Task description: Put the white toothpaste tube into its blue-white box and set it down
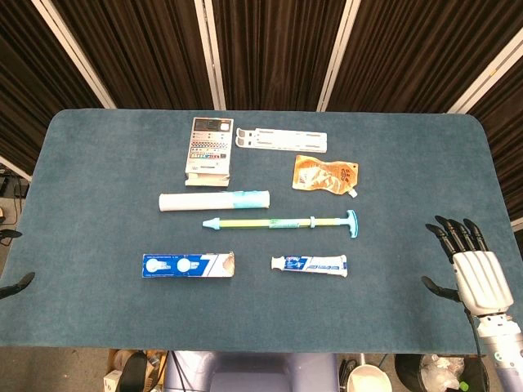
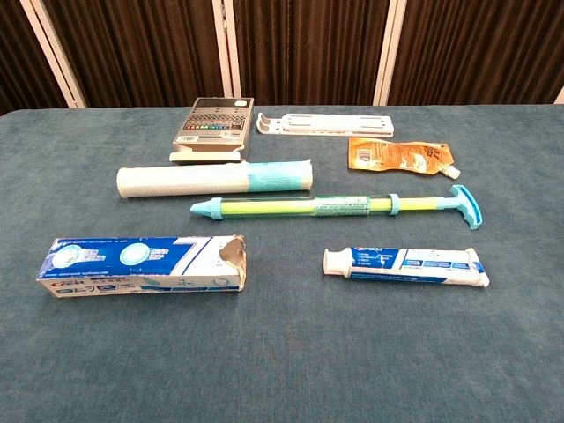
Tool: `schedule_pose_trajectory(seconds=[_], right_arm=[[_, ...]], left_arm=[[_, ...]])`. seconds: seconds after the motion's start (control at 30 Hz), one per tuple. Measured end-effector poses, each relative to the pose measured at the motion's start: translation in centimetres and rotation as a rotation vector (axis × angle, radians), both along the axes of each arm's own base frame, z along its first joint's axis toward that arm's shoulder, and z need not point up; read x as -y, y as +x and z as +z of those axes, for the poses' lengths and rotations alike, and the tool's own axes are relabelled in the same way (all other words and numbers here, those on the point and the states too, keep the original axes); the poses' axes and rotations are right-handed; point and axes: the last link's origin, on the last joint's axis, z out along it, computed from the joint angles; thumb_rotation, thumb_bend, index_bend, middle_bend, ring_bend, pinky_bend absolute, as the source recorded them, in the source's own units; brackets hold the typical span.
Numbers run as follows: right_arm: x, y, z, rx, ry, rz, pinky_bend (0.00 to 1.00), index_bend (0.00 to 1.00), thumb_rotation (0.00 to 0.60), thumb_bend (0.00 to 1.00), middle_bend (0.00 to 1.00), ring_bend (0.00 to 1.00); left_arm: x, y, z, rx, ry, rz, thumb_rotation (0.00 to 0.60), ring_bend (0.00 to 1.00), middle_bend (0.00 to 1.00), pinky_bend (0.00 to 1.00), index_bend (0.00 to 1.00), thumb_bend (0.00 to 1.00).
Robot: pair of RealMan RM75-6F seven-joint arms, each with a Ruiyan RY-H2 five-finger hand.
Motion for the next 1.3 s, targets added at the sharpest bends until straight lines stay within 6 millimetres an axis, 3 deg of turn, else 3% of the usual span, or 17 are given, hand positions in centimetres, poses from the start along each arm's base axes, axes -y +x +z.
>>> schedule_pose_trajectory(seconds=[0.77, 1.0, 1.17, 1.3], right_arm=[[0.1, -0.5, 0.2, -0.003, 0.006, -0.011, 0.01, 0.16, 0.6, 0.19, 0.12, 0.11], [0.4, 0.0, 0.0, -0.004, 0.016, -0.005, 0.01, 0.16, 0.6, 0.19, 0.12, 0.11], [0.4, 0.4, 0.1, -0.015, 0.016, 0.005, 0.01, 0.16, 0.6, 0.19, 0.12, 0.11], [0.3, 0.8, 0.2, -0.021, 0.016, 0.013, 0.01, 0.16, 0.6, 0.19, 0.12, 0.11]], left_arm=[[-0.1, 1.5, 0.1, -0.029, -0.026, -0.048, 0.6, 0.07, 0.18, 0.21, 0.31, 0.2], [-0.1, 0.8, 0.2, -0.065, -0.023, -0.016, 0.6, 0.08, 0.23, 0.21, 0.32, 0.2], [-0.2, -0.1, -0.8, -0.075, -0.037, 0.016, 0.6, 0.08, 0.23, 0.21, 0.34, 0.2], [-0.7, -0.6, -2.6, -0.11, -0.07, 0.031, 0.6, 0.08, 0.23, 0.21, 0.34, 0.2]])
